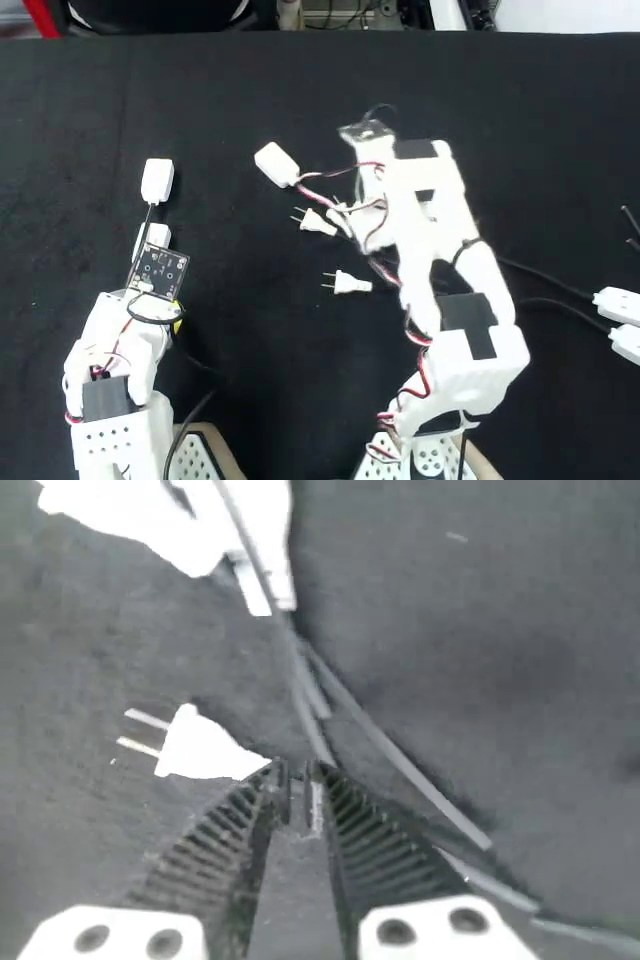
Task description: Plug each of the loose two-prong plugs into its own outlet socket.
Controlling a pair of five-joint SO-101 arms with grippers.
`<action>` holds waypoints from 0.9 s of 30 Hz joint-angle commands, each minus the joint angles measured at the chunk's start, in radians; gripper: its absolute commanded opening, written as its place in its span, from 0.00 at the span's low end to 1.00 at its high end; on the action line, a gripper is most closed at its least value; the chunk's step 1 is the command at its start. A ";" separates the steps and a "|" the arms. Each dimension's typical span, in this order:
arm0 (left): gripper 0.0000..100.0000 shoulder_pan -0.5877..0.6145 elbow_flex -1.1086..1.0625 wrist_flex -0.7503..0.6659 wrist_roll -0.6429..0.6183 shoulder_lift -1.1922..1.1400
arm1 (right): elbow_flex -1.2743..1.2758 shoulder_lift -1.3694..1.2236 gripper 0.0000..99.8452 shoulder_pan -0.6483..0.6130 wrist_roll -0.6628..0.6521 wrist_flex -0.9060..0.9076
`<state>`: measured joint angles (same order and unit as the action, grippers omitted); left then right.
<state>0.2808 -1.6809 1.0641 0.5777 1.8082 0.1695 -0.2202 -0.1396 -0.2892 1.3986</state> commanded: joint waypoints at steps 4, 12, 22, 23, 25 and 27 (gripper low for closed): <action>0.23 0.005 -0.019 0.003 0.006 0.009 | -0.051 0.013 0.12 -0.064 0.132 0.186; 0.23 0.008 -0.019 0.005 0.006 0.009 | 0.027 -0.056 0.23 -0.021 0.559 0.164; 0.23 0.008 -0.019 0.005 0.006 0.009 | 0.039 -0.173 0.25 0.035 0.842 0.020; 0.23 0.008 -0.019 0.005 0.006 0.009 | 0.035 -0.199 0.25 0.023 0.845 0.018; 0.23 0.008 -0.019 0.005 0.006 0.009 | 0.033 -0.260 0.25 -0.002 0.845 -0.014; 0.23 0.008 -0.019 0.005 0.006 0.009 | 0.028 -0.318 0.25 -0.018 0.845 -0.052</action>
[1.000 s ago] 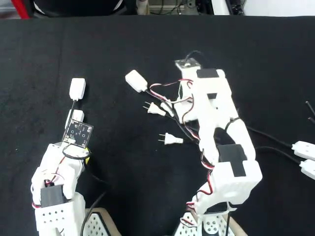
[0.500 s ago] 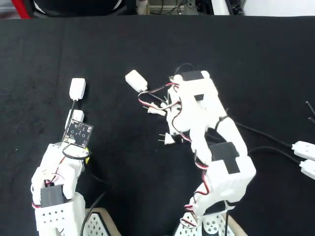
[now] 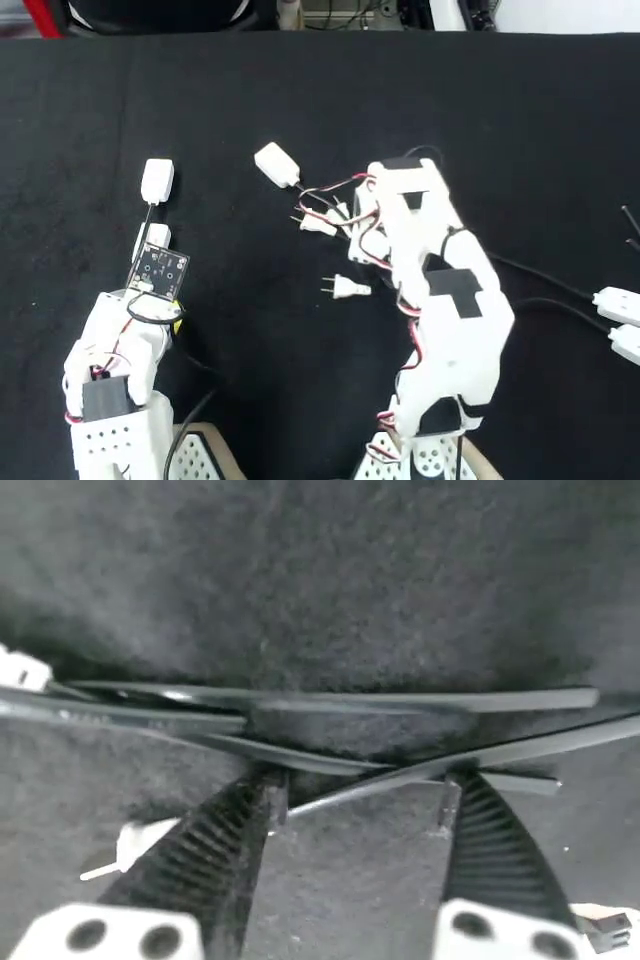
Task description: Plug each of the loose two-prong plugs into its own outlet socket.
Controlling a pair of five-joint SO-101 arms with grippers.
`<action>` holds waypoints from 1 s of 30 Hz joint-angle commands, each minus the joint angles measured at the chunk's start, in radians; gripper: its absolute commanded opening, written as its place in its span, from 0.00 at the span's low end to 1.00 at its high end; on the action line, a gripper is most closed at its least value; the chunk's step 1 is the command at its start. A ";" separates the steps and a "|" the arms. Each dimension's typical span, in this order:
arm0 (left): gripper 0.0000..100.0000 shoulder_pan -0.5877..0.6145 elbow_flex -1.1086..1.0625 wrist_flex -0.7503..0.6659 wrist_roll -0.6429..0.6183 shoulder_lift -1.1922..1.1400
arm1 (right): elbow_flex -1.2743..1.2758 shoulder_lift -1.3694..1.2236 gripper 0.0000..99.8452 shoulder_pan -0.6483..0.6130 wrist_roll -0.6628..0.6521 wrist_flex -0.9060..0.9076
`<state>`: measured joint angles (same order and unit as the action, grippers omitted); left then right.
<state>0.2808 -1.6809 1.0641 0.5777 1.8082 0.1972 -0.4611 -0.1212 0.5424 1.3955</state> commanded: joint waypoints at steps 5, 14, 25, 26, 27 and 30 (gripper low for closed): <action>0.23 0.008 -0.019 0.005 0.006 0.009 | -0.071 -0.084 0.04 -0.028 0.000 0.017; 0.23 0.008 -0.019 0.005 0.006 0.009 | -0.182 -0.084 0.01 0.015 -0.160 0.163; 0.23 0.008 -0.019 0.005 0.006 0.009 | -0.400 -0.084 0.01 -0.008 -0.496 0.195; 0.23 0.008 -0.019 0.005 0.006 0.009 | -0.418 -0.084 0.01 -0.020 -0.532 0.213; 0.23 0.008 -0.019 0.005 0.006 0.009 | -0.438 -0.084 0.01 -0.031 -0.563 0.230; 0.23 0.008 -0.019 0.005 0.006 0.009 | -0.490 -0.090 0.01 -0.051 -0.651 0.252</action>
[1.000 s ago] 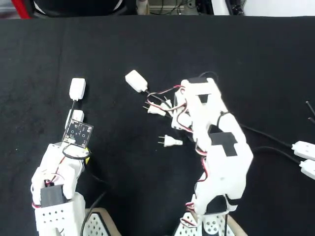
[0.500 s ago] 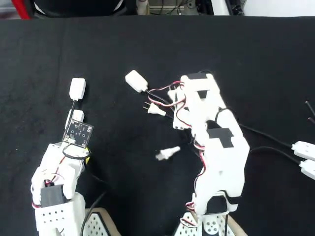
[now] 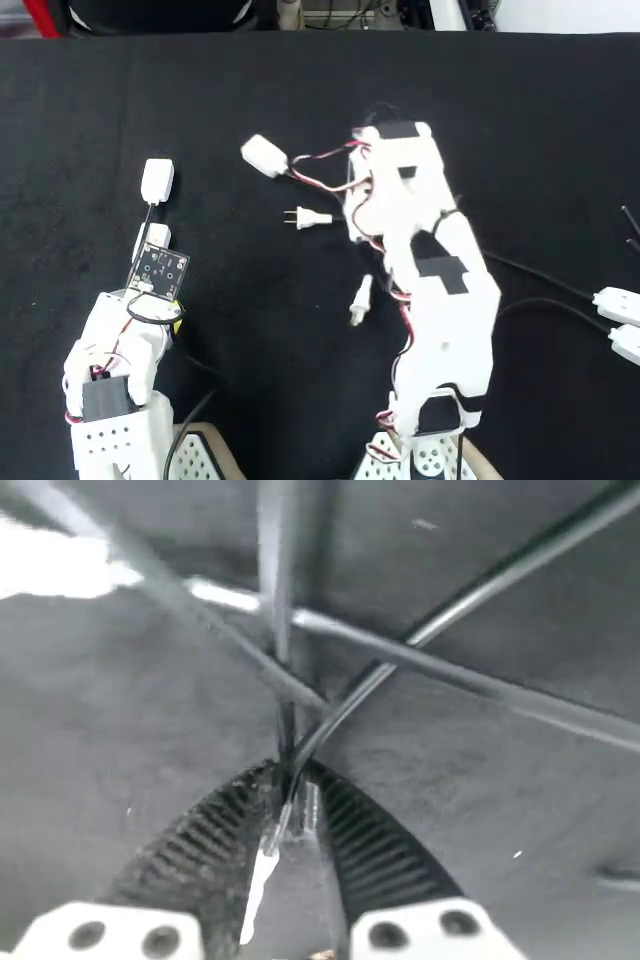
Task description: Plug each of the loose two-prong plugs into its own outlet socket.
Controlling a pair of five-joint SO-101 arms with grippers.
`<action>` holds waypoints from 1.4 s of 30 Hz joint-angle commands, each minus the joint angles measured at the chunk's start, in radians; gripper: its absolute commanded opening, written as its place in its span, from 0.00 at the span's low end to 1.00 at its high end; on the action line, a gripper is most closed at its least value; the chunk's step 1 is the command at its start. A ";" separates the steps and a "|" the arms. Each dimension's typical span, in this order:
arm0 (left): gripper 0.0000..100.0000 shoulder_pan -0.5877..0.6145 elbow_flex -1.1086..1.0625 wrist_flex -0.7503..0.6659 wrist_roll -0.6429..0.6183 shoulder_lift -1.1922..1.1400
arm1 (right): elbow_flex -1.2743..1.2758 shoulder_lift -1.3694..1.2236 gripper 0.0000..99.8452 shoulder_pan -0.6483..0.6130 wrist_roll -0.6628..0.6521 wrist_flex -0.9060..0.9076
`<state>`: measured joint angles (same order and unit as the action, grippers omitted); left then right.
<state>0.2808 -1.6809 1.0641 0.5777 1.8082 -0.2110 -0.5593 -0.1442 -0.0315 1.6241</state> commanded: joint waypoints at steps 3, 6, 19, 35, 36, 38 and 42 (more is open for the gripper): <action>0.23 0.008 -0.019 0.005 0.006 0.009 | -0.085 0.012 0.03 -0.026 -0.124 0.034; 0.23 0.007 -0.019 0.005 0.006 0.009 | -0.085 0.007 0.13 -0.028 -0.127 0.087; 0.23 0.007 -0.019 0.005 0.006 0.009 | 0.010 0.031 0.13 -0.028 -0.081 0.141; 0.23 0.007 -0.019 0.005 0.006 0.009 | 0.335 0.176 0.13 -0.028 0.021 0.044; 0.23 0.008 -0.019 0.005 0.006 0.009 | 0.334 0.166 0.13 -0.028 0.021 0.037; 0.23 0.007 -0.019 0.005 0.006 0.009 | 0.334 0.151 0.13 -0.029 0.021 0.035; 0.23 0.007 -0.019 0.005 0.006 0.009 | 0.328 0.130 0.13 -0.031 0.021 0.035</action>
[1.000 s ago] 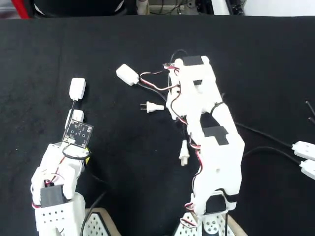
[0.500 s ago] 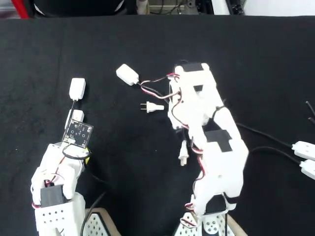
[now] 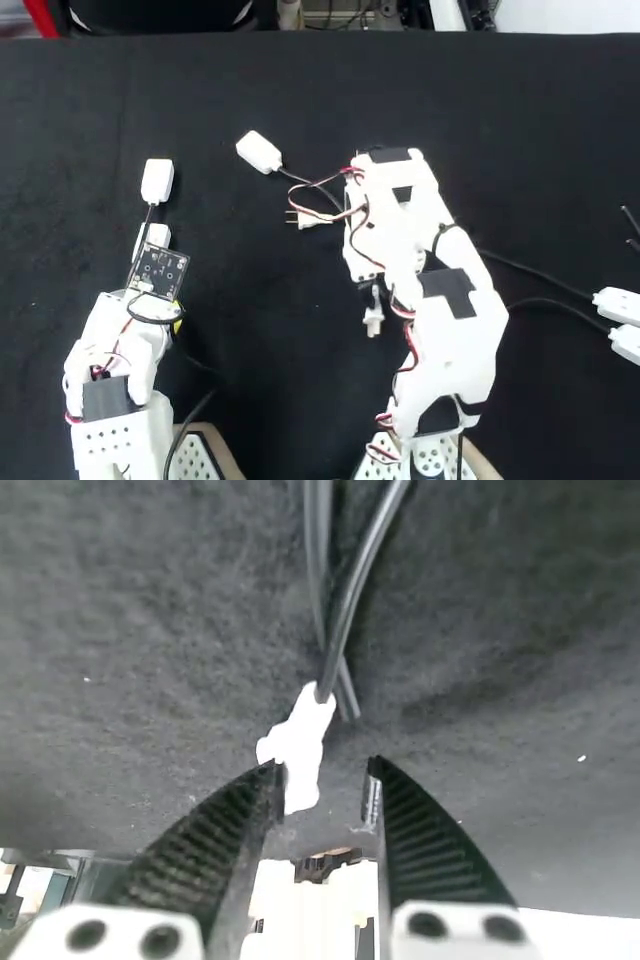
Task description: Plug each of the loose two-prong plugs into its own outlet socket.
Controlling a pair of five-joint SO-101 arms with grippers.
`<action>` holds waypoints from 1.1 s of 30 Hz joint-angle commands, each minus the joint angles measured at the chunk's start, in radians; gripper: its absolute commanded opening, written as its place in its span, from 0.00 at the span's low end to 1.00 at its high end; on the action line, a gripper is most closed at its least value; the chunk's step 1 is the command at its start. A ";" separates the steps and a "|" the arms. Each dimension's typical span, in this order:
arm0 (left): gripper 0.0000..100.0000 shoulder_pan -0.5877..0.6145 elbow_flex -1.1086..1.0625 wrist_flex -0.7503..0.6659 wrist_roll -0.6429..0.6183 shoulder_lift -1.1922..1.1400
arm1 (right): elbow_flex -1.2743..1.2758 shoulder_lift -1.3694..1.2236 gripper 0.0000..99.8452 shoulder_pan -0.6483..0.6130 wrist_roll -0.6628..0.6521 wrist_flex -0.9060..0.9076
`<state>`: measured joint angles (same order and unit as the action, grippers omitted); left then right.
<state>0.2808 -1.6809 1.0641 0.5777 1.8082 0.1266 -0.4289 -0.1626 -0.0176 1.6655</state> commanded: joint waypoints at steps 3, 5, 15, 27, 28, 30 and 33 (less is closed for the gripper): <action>0.23 0.007 -0.019 0.005 0.006 0.009 | -0.039 -0.033 0.13 -0.029 0.028 -0.008; 0.23 0.007 -0.019 0.005 0.006 0.009 | -0.051 -0.070 0.13 -0.060 0.071 -0.021; 0.23 0.008 -0.019 0.005 0.006 0.009 | -0.074 -0.143 0.09 -0.074 0.097 -0.026; 0.23 0.007 -0.019 0.005 0.006 0.009 | -0.170 -0.150 0.09 -0.069 0.095 0.017; 0.23 0.007 -0.019 0.005 0.006 0.009 | -0.173 -0.150 0.09 -0.071 0.095 0.020; 0.23 0.007 -0.019 0.005 0.006 0.009 | -0.179 -0.150 0.09 -0.072 0.094 0.028; 0.23 0.007 -0.019 0.005 0.006 0.009 | -0.193 -0.150 0.09 -0.071 0.094 0.031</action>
<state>0.2808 -1.6809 1.0641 0.5777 1.8082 -0.0161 -0.5838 -0.2424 0.0729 1.6794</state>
